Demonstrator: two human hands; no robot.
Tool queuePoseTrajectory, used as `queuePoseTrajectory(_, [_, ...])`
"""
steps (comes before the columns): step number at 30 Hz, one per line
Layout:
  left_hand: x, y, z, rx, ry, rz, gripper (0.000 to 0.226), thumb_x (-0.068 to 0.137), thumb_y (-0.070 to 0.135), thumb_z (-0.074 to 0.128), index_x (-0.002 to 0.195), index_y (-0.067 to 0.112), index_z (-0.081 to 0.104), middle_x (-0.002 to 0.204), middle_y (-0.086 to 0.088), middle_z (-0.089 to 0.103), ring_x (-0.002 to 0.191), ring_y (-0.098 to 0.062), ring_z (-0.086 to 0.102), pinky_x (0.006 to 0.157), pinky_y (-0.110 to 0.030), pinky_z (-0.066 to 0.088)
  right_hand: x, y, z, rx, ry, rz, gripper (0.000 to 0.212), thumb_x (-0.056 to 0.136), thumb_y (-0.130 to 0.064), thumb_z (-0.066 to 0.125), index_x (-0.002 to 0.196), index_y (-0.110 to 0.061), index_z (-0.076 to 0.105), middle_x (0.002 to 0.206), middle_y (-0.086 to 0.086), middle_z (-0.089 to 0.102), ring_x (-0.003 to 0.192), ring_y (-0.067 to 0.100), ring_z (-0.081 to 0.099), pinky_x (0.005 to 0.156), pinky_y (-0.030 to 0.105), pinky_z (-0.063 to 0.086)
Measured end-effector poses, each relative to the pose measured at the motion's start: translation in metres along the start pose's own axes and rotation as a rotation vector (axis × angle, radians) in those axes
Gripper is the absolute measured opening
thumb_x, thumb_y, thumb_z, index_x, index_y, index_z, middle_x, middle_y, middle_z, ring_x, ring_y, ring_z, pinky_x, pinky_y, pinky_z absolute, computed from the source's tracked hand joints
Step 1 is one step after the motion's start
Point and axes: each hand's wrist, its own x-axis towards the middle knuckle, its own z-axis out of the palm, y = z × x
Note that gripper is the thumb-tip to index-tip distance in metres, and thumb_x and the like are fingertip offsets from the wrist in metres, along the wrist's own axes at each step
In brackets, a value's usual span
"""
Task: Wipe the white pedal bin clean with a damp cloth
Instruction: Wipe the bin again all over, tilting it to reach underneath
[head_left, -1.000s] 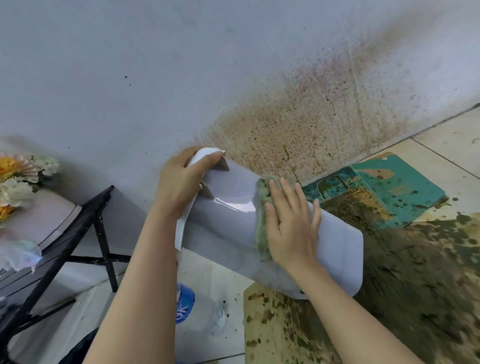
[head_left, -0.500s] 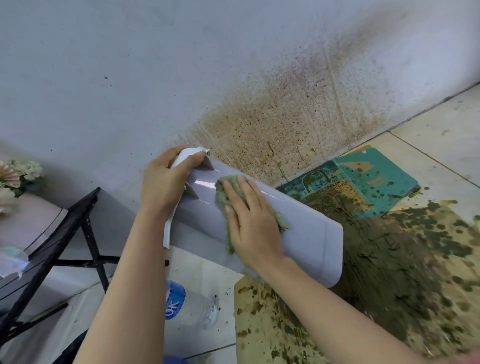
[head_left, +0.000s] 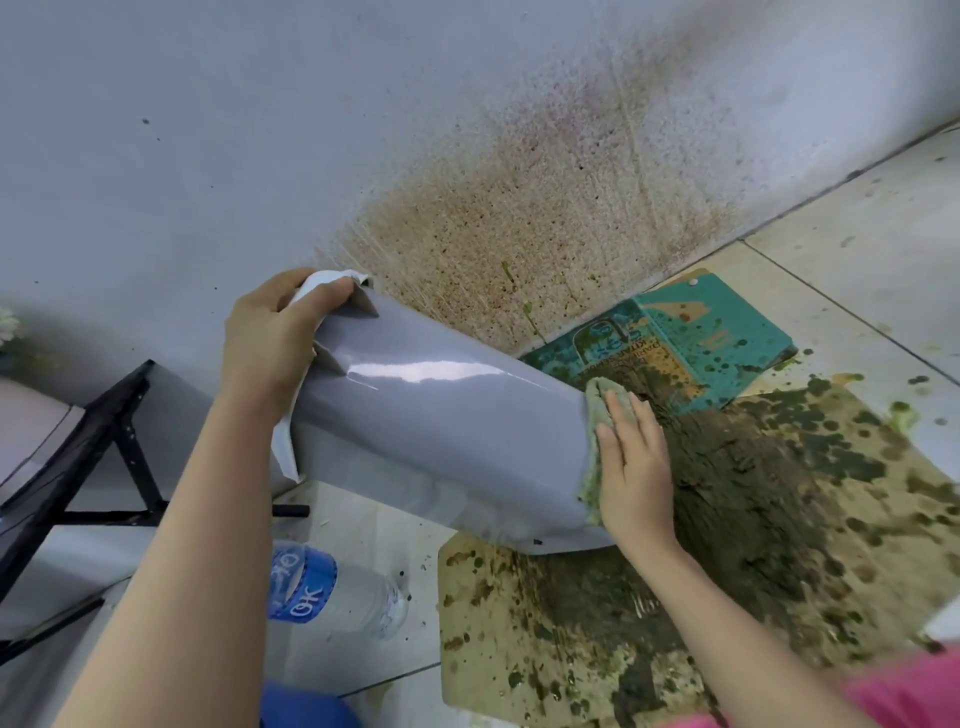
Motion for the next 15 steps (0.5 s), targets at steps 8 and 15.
queuePoseTrajectory(8, [-0.011, 0.013, 0.006, 0.071, 0.003, -0.004, 0.031, 0.076, 0.058, 0.065, 0.097, 0.036, 0.074, 0.094, 0.019, 0.072, 0.091, -0.002, 0.065, 0.076, -0.025, 0.045, -0.046, -0.079, 0.038, -0.115, -0.125, -0.436, 0.048, 0.104, -0.033, 0.031, 0.149, -0.019, 0.04, 0.159, 0.004, 0.03, 0.149, 0.021, 0.021, 0.122, 0.045, 0.017])
queuePoseTrajectory(15, [-0.014, 0.024, 0.013, 0.08, 0.009, -0.009, 0.019, 0.089, 0.054, 0.057, 0.086, 0.044, 0.073, 0.079, 0.03, 0.068, 0.063, 0.005, 0.066, 0.062, -0.016, 0.048, 0.044, -0.154, 0.057, -0.101, -0.221, -0.501, 0.041, 0.104, -0.028, 0.042, 0.143, -0.02, 0.05, 0.15, 0.008, 0.044, 0.141, 0.027, 0.036, 0.116, 0.049, 0.025])
